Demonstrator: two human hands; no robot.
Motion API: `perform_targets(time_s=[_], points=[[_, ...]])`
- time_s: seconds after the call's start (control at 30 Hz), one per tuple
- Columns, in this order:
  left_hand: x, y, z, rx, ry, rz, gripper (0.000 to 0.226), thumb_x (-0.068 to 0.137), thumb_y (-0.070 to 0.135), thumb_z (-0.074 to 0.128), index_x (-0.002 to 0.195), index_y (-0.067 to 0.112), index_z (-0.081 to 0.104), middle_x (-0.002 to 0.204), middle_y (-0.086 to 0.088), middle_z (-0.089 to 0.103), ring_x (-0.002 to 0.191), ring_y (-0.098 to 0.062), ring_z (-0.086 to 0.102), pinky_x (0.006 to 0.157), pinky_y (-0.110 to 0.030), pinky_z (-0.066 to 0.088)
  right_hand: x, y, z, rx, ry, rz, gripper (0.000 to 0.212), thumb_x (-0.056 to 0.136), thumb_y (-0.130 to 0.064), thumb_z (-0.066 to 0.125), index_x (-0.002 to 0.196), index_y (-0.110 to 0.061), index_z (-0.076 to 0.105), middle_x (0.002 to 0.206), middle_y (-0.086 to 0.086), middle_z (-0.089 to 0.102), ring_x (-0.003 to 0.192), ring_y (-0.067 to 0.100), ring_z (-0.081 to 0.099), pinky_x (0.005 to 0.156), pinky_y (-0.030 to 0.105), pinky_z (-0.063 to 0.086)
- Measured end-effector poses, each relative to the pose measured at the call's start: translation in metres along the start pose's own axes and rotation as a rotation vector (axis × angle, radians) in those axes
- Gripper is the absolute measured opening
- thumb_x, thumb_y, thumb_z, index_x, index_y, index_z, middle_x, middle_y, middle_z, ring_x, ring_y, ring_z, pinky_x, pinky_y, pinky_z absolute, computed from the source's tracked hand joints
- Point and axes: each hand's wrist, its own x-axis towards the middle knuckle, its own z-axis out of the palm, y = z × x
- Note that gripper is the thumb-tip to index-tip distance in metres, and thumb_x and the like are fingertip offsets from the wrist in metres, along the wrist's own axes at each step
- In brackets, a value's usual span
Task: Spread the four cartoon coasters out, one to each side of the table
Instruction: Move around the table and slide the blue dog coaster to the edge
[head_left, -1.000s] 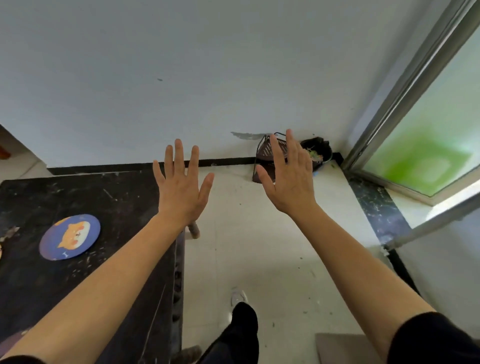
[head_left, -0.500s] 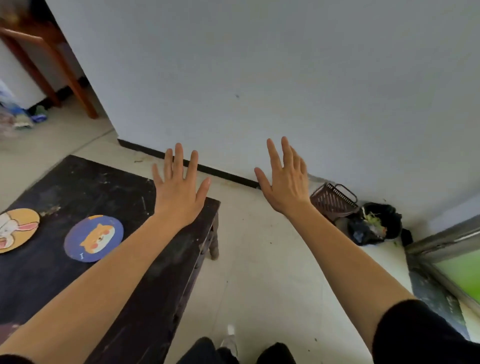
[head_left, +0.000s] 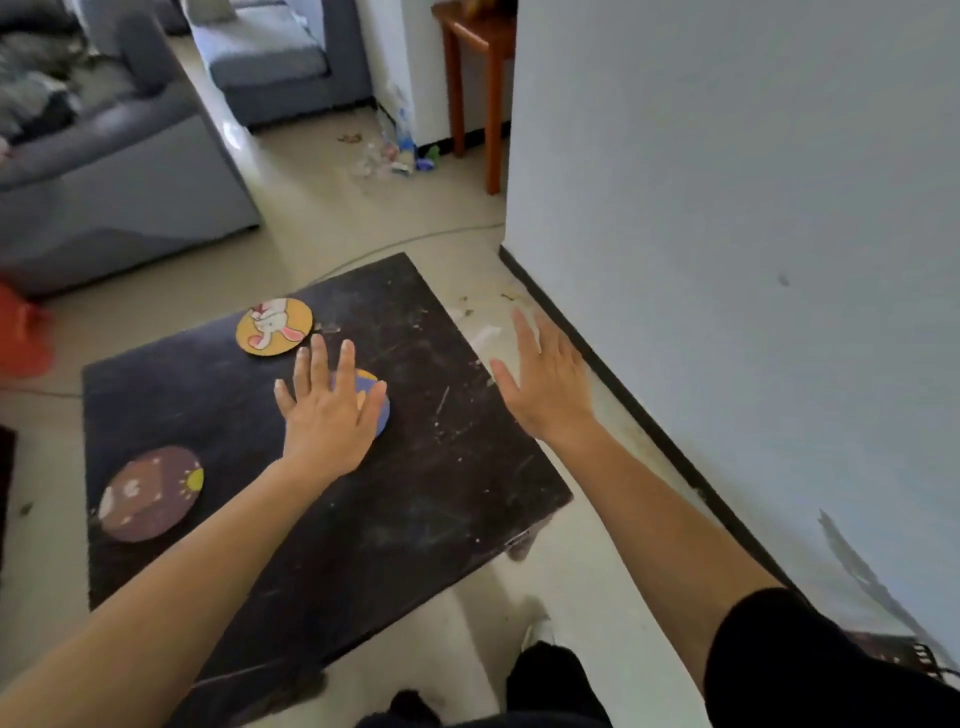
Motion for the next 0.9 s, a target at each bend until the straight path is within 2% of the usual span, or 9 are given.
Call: perform_targets(time_s=[0.27,0.47,0.57,0.7,0.83,0.9], points=[[-0.027,-0.037,0.037,-0.052,-0.131,-0.423,0.072,0.099,0.056,0.027,0.157,0.021,0.004,0.166,-0.012,-0.007,0.152,-0.032,-0.006,0.119,-0.058,0.008,0.050,-0.028,0.069,0.094,-0.272,-0.222,0.075,0.099,-0.051,0.043,0.158,-0.019,0.011,0.163,0.014,0.020,0.146,0.033,0.028,0.112,0.047,0.034],[-0.012,-0.068,0.076,-0.197,-0.208,-0.553,0.072,0.099,0.054,0.032,0.157,0.019,0.009,0.166,-0.012,0.000,0.152,-0.032,0.001,0.118,-0.055,0.014,0.063,-0.052,0.124,0.169,-0.451,-0.222,0.074,0.099,-0.046,0.047,0.158,-0.017,0.013,0.161,0.012,0.023,0.145,0.031,0.030,0.111,0.048,0.037],[0.011,-0.084,0.095,-0.390,-0.252,-0.612,0.071,0.100,0.050,0.035,0.157,0.017,0.009,0.166,-0.012,0.002,0.152,-0.031,0.000,0.118,-0.055,0.014,0.071,-0.063,0.153,0.230,-0.544,-0.149,0.072,0.099,-0.039,0.050,0.157,-0.015,0.015,0.160,0.010,0.026,0.144,0.030,0.032,0.111,0.047,0.037],[0.052,-0.104,0.117,-0.676,-0.272,-0.718,0.064,0.103,0.035,0.039,0.156,0.010,0.013,0.165,-0.010,0.011,0.152,-0.027,0.009,0.122,-0.042,0.013,0.089,-0.082,0.194,0.344,-0.675,0.036,0.066,0.100,-0.023,0.049,0.157,-0.014,0.018,0.161,0.011,0.027,0.145,0.030,0.034,0.114,0.044,0.034],[0.077,-0.117,0.133,-0.934,-0.255,-0.896,0.061,0.102,0.026,0.042,0.156,0.014,0.016,0.164,-0.003,0.022,0.149,-0.022,0.023,0.118,-0.037,0.026,0.096,-0.102,0.229,0.440,-0.742,0.201,0.066,0.098,-0.013,0.047,0.157,-0.018,0.019,0.162,0.009,0.026,0.145,0.029,0.035,0.114,0.048,0.038],[0.082,-0.122,0.141,-0.980,-0.229,-0.918,0.052,0.100,0.022,0.043,0.151,0.016,0.032,0.153,-0.002,0.041,0.139,-0.022,0.040,0.108,-0.036,0.038,0.097,-0.113,0.240,0.471,-0.777,0.229,0.068,0.098,-0.012,0.047,0.158,-0.018,0.016,0.164,0.008,0.023,0.146,0.028,0.032,0.113,0.049,0.039]])
